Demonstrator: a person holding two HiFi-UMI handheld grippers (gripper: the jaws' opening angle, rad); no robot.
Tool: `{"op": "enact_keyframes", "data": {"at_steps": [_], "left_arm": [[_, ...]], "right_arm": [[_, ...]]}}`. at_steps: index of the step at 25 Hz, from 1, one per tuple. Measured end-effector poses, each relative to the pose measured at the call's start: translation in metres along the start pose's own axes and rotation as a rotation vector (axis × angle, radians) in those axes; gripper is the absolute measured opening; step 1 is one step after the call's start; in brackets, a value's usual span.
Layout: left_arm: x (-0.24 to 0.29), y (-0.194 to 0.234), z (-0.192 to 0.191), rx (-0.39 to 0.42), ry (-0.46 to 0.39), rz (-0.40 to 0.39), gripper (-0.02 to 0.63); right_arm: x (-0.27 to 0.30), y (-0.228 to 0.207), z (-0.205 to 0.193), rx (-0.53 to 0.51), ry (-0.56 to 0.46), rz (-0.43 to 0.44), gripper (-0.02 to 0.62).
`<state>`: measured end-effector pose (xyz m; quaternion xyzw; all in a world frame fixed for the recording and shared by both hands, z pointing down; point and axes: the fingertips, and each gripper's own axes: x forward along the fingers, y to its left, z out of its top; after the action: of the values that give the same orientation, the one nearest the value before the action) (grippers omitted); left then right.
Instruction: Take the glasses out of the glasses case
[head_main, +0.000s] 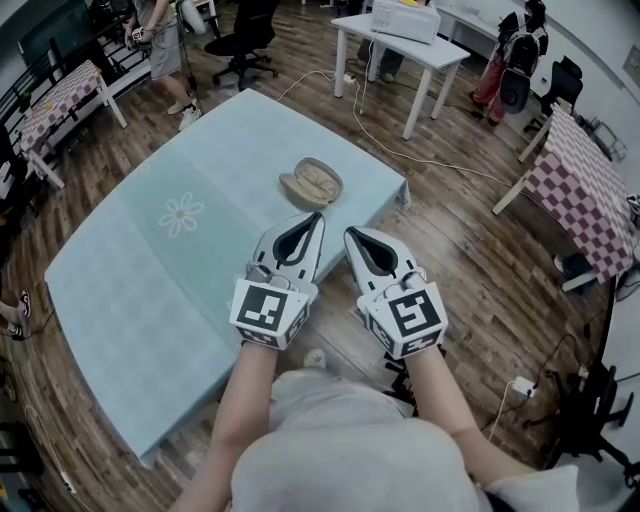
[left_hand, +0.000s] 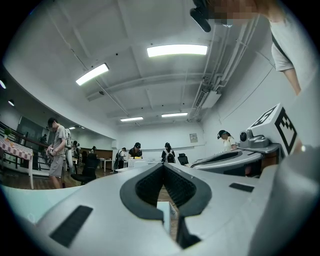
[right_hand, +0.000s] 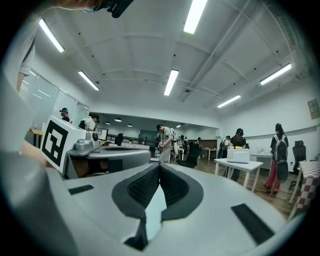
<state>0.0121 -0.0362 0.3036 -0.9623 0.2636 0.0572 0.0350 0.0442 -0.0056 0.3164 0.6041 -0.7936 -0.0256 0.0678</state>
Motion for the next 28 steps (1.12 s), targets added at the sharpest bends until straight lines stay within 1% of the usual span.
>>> {"op": "enact_keyframes", "data": {"at_steps": [8,19,28], "left_arm": [[0.014,0.023,-0.009,-0.015,0.006,-0.003,0.008],[0.033,0.037,-0.020,-0.025,0.018,0.000,0.008],[0.061,0.061,-0.041,-0.054,0.047,0.039,0.008]], "right_arm": [[0.028,-0.010,-0.005,-0.001,0.013,-0.010,0.008],[0.039,-0.029,-0.019,0.002,0.038,-0.032,0.008],[0.074,-0.052,-0.030,-0.009,0.075,0.004,0.008]]}}
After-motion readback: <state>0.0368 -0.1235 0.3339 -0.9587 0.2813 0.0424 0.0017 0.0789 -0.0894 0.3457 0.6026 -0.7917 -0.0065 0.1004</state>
